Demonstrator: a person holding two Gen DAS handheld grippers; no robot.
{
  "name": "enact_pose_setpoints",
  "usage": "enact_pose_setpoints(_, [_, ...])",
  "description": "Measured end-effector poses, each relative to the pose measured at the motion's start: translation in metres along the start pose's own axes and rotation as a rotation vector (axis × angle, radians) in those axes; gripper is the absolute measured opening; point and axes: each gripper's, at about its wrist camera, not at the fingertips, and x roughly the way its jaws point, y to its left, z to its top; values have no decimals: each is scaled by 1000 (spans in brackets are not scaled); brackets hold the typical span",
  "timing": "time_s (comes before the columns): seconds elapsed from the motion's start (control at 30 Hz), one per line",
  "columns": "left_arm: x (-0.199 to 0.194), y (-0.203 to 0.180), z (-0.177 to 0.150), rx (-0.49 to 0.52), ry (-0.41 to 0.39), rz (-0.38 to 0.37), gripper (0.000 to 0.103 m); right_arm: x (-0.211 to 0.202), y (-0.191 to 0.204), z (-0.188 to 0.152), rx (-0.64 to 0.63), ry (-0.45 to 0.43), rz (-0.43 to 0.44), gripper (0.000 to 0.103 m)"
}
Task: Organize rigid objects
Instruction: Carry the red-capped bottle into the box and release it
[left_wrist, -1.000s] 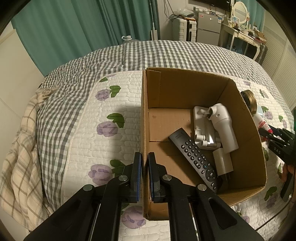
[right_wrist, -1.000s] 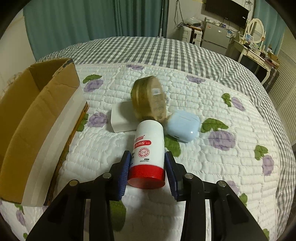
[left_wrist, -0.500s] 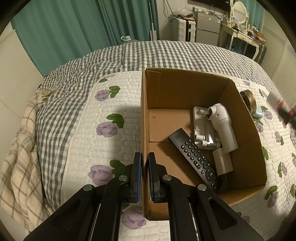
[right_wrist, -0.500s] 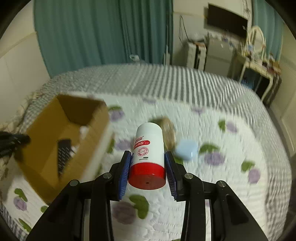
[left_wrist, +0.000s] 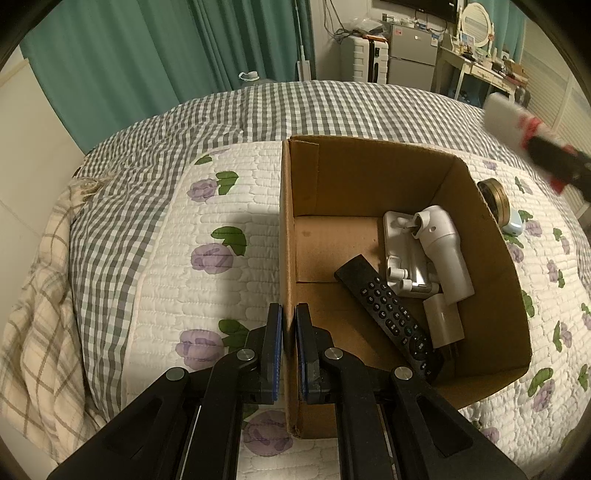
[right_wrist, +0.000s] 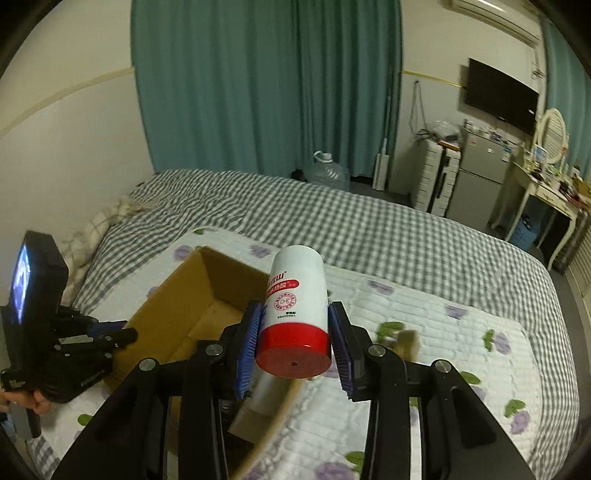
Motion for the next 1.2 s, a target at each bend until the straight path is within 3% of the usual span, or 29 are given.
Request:
enact_pose_setpoints(0.53, [2,3,1,4,1,-7,7,105,41,-22,-107,189,-4,36])
enact_pose_setpoints(0.9, [4,2,1,1,-1,-11,7,109,47,-33,-126,212,13,36])
enact_pose_setpoints(0.93, [3,3,-1,-1,-2,-13,7,108,47,-33,-119,216,16,40])
enact_pose_setpoints(1.0, [3,3,-1,-3,-1,-16,7,100,45,-33,-122,200,6,68])
enact_pose_setpoints(1.13, [2,6,0,-15,3,-25,7,67,34,-29,-142,147,-1,69])
enact_pose_setpoints(1.2, [2,5,0,-16,4,-21,7,47,22,-24,-138,124,-19,76])
